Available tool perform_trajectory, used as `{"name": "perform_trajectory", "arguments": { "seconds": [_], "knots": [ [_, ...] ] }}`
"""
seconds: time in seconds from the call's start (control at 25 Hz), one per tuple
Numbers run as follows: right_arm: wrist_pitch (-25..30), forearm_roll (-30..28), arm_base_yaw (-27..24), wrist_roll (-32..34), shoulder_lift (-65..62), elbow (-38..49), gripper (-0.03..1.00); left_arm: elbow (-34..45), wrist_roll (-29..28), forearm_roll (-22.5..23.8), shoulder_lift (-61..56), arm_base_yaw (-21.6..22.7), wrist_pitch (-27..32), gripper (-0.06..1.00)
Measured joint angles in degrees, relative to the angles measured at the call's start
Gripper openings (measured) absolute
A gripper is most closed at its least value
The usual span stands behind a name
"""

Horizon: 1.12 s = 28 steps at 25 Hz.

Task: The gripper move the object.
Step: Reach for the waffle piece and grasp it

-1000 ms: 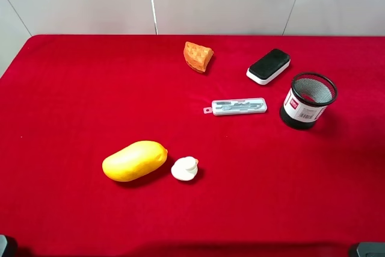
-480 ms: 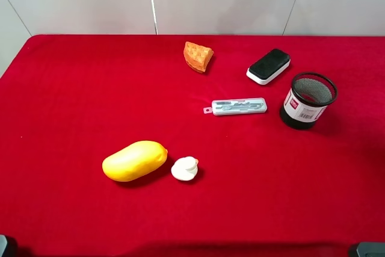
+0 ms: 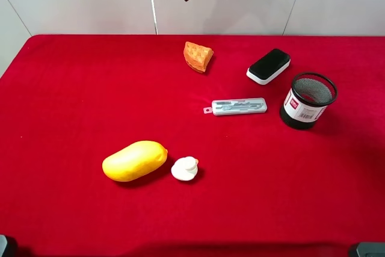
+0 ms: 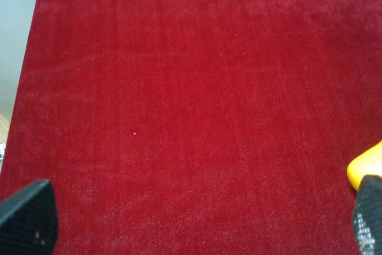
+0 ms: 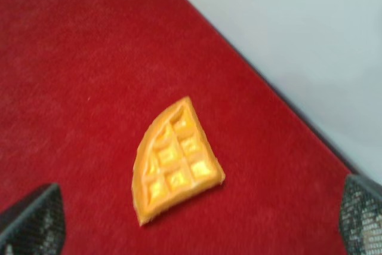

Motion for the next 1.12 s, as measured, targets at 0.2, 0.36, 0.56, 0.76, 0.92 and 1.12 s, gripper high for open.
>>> {"name": "perform_trajectory", "arguments": {
  "seconds": [0.2,0.36,0.56,0.76,0.92,1.12],
  "knots": [
    [-2.6,0.7,-0.2,0.0,2.7,0.0,0.69,0.0,0.0,0.0,0.0,0.0,0.0,0.98],
    [-2.9,3.2,-1.1,0.0,4.8,-0.1,0.69,0.0,0.0,0.0,0.0,0.0,0.0,0.98],
    [-4.3,7.4,-2.1,0.0,8.0,-0.1,0.69,0.0,0.0,0.0,0.0,0.0,0.0,0.98],
    [-6.3,9.3,-2.5,0.0,10.0,-0.1,0.69,0.0,0.0,0.0,0.0,0.0,0.0,0.98],
    [-7.0,10.0,-2.6,0.0,12.1,-0.8,0.69,0.0,0.0,0.0,0.0,0.0,0.0,0.98],
    [-7.7,11.1,-2.6,0.0,14.3,-1.1,0.69,0.0,0.0,0.0,0.0,0.0,0.0,0.98]
  ]
}}
